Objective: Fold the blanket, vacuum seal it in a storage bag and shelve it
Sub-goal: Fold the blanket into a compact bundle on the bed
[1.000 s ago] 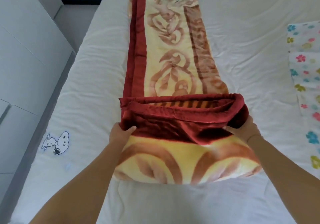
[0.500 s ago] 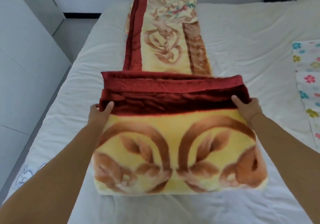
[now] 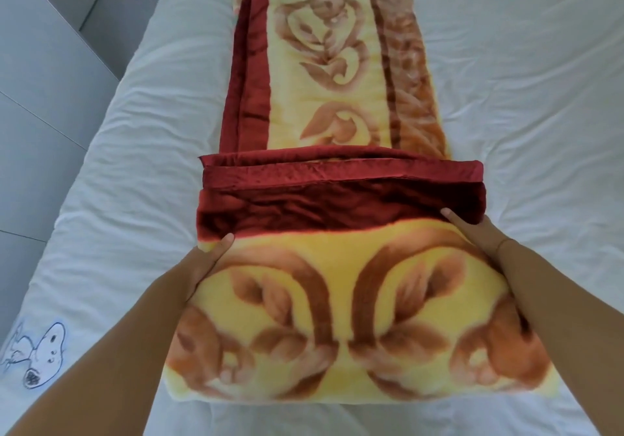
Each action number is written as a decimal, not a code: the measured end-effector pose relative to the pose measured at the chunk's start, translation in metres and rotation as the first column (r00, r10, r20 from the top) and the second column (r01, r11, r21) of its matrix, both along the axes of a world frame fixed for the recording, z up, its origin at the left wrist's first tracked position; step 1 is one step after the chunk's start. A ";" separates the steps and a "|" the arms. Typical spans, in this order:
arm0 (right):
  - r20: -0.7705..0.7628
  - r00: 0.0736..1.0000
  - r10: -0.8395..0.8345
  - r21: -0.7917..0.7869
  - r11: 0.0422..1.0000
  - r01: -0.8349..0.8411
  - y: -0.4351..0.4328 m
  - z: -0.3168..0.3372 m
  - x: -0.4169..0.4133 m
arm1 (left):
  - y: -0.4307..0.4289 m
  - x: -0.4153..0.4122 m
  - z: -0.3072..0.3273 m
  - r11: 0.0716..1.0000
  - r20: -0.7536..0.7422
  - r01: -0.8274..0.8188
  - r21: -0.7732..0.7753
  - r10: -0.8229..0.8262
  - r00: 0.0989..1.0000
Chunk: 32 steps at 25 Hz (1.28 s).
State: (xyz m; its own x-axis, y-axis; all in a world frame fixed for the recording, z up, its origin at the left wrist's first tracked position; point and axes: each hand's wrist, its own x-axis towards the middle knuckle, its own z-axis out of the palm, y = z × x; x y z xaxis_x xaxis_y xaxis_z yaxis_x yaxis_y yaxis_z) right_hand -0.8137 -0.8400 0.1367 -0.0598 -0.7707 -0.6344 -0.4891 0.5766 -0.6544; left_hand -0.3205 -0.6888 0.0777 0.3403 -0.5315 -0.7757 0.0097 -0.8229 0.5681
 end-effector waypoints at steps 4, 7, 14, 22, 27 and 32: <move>0.111 0.993 0.033 0.057 0.998 -0.040 0.016 0.025 -0.002 | 0.021 -0.002 0.032 0.996 -0.224 0.040 0.076 -0.022 0.974; 0.252 0.967 -0.045 0.188 0.982 -0.003 0.042 0.035 -0.019 | 0.047 -0.012 0.065 0.995 -0.358 0.063 0.080 -0.030 0.933; 0.490 0.858 -0.153 0.160 0.984 0.084 0.152 0.074 -0.034 | 0.129 -0.044 0.085 0.964 -0.314 -0.082 -0.252 -0.001 0.950; 0.271 0.960 -0.073 -0.047 0.995 0.089 0.226 0.095 -0.025 | 0.192 -0.068 0.067 0.956 -0.151 -0.231 -0.182 0.205 0.967; 0.201 0.954 -0.223 -0.150 0.955 0.255 0.268 0.107 -0.012 | 0.226 -0.071 0.083 0.925 -0.187 -0.312 -0.216 0.274 0.943; 0.226 0.945 -0.235 -0.181 0.943 0.278 0.312 0.130 -0.014 | 0.267 -0.061 0.123 0.858 -0.215 -0.385 -0.341 0.327 0.920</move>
